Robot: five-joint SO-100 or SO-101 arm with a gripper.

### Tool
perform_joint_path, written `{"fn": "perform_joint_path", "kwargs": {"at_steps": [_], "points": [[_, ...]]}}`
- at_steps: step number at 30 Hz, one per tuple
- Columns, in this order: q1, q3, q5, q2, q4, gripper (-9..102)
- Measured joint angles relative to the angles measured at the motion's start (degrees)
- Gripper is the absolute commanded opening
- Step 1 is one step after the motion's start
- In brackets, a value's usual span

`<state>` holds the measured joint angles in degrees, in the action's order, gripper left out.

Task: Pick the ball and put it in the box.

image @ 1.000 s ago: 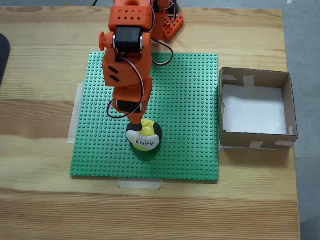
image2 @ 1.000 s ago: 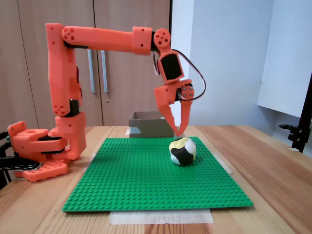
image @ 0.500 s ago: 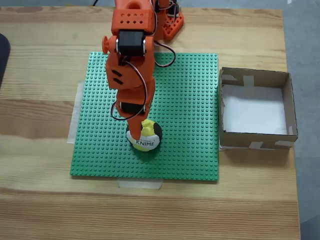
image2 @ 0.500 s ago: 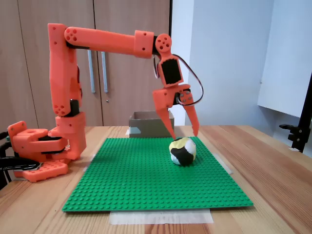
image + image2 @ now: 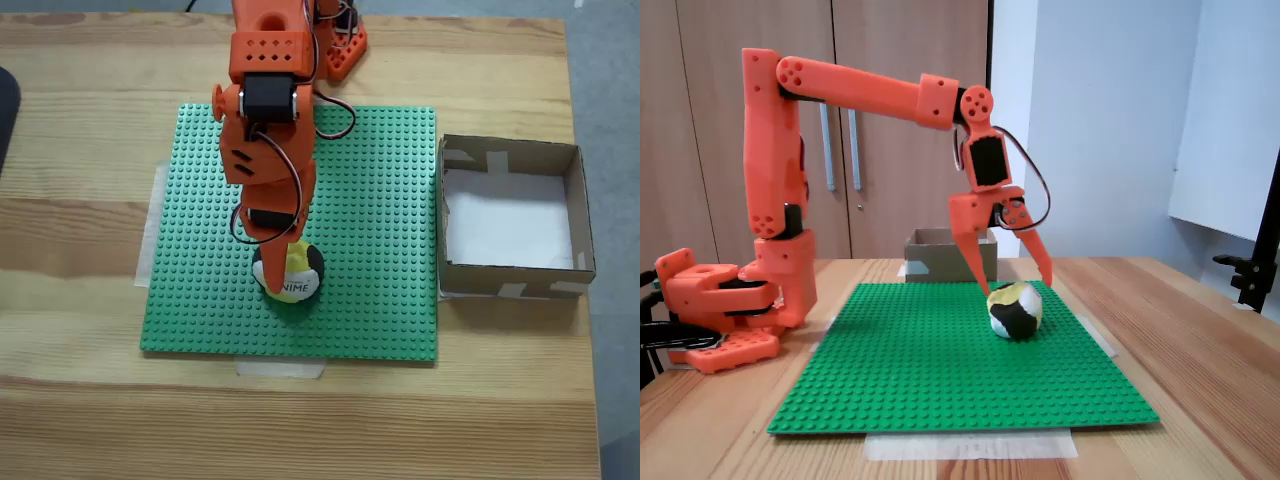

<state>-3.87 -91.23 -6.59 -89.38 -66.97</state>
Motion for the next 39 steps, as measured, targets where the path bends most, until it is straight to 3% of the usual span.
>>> {"fn": "perform_joint_path", "kwargs": {"at_steps": [39], "points": [[-1.23, -6.77, 0.44, 2.72, 11.87, 24]]}}
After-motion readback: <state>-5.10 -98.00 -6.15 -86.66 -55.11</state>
